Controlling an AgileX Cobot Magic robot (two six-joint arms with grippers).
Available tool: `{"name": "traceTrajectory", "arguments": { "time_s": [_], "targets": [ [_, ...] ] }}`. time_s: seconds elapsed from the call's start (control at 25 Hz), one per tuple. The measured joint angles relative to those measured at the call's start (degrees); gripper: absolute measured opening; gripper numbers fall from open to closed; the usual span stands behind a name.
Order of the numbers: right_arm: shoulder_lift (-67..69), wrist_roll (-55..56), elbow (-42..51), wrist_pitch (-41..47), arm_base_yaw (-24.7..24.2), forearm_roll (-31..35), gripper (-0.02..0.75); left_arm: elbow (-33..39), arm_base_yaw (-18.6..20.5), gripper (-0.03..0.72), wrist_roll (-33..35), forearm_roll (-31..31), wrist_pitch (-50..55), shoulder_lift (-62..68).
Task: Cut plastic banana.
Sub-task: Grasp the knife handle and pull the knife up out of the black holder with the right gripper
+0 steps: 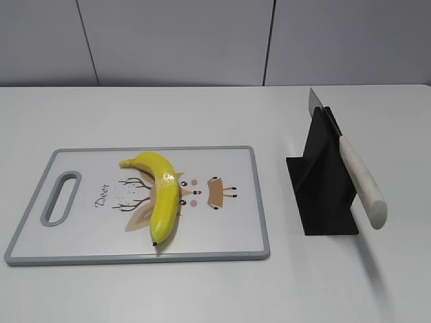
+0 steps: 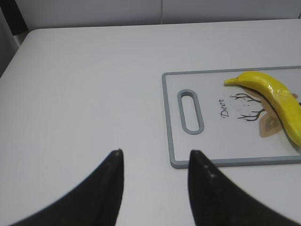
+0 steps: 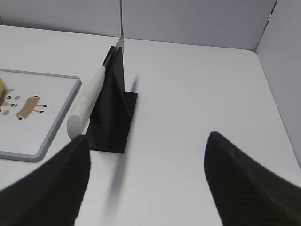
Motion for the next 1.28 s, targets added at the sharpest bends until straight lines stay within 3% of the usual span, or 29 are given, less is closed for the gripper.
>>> {"name": "traceTrajectory", "arguments": {
  "time_s": [0.96,1.28],
  "targets": [
    [0.0,0.0,0.0,0.0,0.0,0.0,0.571,0.0,0.0,0.429,0.0,0.0,0.0,0.0],
    [0.0,0.0,0.0,-3.9,0.0,-0.1,0.568,0.0,0.0,0.429,0.0,0.0,0.0,0.0]
  ]
}}
